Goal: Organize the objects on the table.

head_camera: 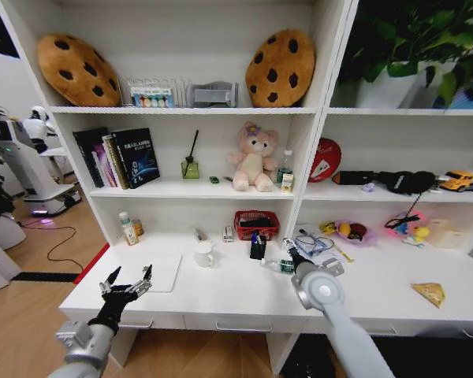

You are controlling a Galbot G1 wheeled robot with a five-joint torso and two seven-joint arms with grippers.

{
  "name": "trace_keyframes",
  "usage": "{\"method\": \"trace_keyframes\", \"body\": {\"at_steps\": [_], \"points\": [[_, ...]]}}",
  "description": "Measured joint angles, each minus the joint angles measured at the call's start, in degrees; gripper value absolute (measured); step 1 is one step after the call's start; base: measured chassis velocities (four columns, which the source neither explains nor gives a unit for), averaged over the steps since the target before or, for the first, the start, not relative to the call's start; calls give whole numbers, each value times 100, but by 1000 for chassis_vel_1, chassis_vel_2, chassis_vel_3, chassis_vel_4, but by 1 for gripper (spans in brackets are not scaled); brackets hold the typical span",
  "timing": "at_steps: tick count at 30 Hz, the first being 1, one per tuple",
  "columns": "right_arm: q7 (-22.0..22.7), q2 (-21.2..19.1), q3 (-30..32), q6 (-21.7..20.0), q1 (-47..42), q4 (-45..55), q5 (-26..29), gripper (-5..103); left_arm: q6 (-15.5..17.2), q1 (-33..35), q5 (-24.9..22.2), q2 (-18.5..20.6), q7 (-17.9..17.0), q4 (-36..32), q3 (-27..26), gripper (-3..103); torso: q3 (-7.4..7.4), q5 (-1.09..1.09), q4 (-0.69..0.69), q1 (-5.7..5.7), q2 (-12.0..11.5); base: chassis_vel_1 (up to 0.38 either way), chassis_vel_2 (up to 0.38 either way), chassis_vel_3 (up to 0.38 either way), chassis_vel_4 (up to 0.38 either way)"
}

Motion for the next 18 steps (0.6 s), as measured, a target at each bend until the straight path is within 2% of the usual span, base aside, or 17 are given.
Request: {"method": "trace_keyframes", "body": {"at_steps": [2,5,10,13,16,17,18], "points": [[112,31,67,35,52,-81,128,100,0,0,0,0,0,0,0,100,0,0,0,0,0,0,0,0,0],[283,203,357,87,359,-557,697,100,0,0,0,0,0,0,0,100,0,1,0,0,0,0,0,0,0],[501,427,591,-25,768,-1049,1046,100,0,0,0,0,0,0,0,100,0,1,1,0,0,0,0,0,0],[703,531,691,-57,1088,-1408,1153,100,0,0,0,0,0,0,0,100,0,0,-1,0,0,0,0,0,0],[1128,685,839,47,1592,-1873,1159,100,0,0,0,0,0,0,0,100,0,0,1,0,0,0,0,0,0],[1128,685,839,47,1592,-1873,1159,100,0,0,0,0,0,0,0,100,0,0,1,0,0,0,0,0,0],[1352,768,920,47,1749,-2007,1087,100,0,0,0,0,0,0,0,100,1,0,2,0,0,0,0,0,0]]}}
